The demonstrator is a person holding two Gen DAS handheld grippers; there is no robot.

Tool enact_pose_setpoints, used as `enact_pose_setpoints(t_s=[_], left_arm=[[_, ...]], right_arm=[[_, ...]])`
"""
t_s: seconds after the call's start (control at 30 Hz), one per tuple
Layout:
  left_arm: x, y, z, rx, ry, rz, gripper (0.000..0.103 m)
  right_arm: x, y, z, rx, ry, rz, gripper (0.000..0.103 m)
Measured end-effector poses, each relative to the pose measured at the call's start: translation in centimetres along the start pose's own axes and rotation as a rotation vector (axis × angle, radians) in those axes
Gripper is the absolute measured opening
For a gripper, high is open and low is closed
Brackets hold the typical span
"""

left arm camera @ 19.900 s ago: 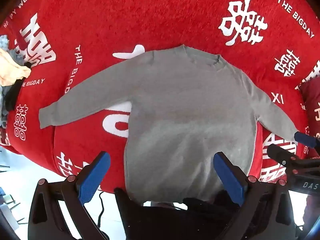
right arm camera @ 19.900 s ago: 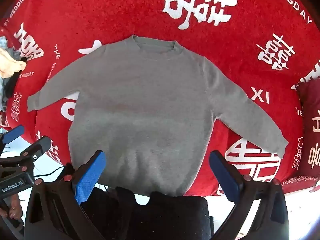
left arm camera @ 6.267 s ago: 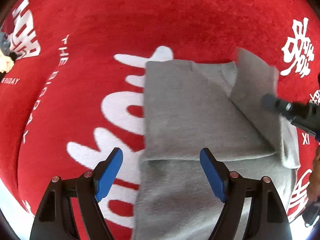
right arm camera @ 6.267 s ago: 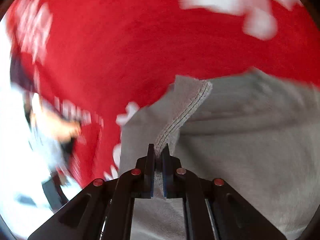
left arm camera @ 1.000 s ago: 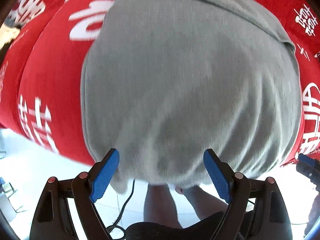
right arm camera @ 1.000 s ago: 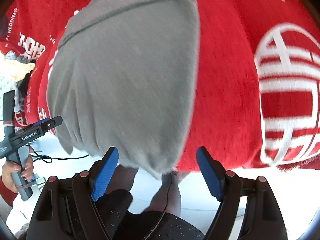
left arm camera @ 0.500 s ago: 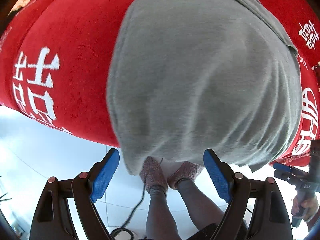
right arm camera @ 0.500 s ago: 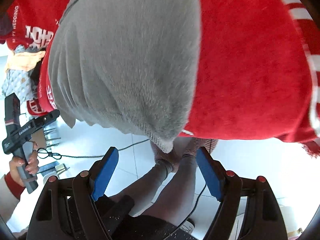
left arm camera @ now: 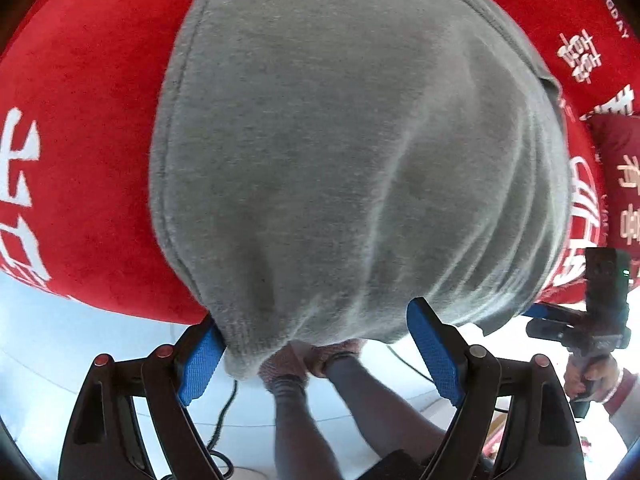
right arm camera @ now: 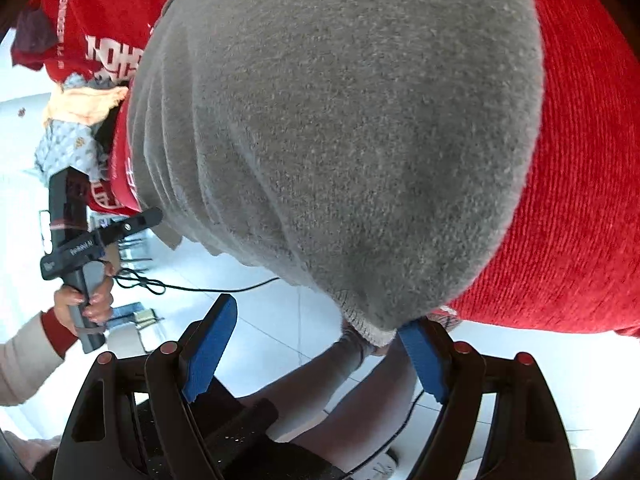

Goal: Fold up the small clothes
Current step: 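Grasp the hem with both grippers and lift it toward the collar, then carry the held hem over onto the collar with both grippers and release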

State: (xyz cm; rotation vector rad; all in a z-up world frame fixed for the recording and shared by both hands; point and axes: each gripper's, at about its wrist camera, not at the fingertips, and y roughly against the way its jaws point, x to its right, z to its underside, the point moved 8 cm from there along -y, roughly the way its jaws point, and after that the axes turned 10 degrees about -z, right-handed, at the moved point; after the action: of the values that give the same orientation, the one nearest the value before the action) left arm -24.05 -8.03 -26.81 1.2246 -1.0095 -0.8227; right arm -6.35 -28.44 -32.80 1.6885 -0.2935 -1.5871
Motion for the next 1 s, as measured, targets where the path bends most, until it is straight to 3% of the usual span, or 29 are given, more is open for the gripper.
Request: enact_pose_setpoints(t_s=[0.13, 0.2, 0.23, 0.27, 0.3, 0.37, 0.67, 0.87, 1.0], left_arm=[[0.7, -0.6, -1.6, -0.015, 0.017, 0.034, 0.078], [0.1, -0.5, -1.7, -0.02, 0.033, 0.033, 0.065], [-0.3, -0.4, -1.8, -0.02, 0.039, 0.035, 0.061], [-0.8, -0.3, -1.7, -0.018, 0.048, 0.034, 0.048], [-1.4, -0.5, -1.9, -0.021, 0.051, 0.033, 0.032], [-2.3, -0.4, -2.2, -0.03, 0.061, 0.099, 0.02], [-0.8, 5.0, -4.8, 0.062, 0.018, 0.266, 0.018], [-0.5, 10.4, -9.1, 0.169, -0.001, 0.343, 0.018], [0.3, 12.4, -13.1, 0.228, 0.013, 0.356, 0.018]], right_arm=[[0.7, 0.1, -0.1, 0.01, -0.056, -0.028, 0.071], [1.4, -0.4, 0.0, 0.01, -0.122, -0.016, 0.058], [1.9, -0.5, 0.1, 0.013, -0.156, 0.002, 0.034], [2.0, -0.1, 0.3, 0.023, -0.164, -0.008, 0.011], [1.8, 0.2, 0.3, 0.054, -0.172, -0.03, 0.011], [1.2, 0.6, 0.5, 0.084, -0.176, -0.055, 0.011], [-3.7, 5.1, 0.4, 0.247, -0.188, -0.198, 0.011], [-7.1, 9.5, -2.2, 0.347, -0.127, -0.243, 0.011], [-9.2, 12.9, -5.1, 0.406, -0.074, -0.265, 0.011]])
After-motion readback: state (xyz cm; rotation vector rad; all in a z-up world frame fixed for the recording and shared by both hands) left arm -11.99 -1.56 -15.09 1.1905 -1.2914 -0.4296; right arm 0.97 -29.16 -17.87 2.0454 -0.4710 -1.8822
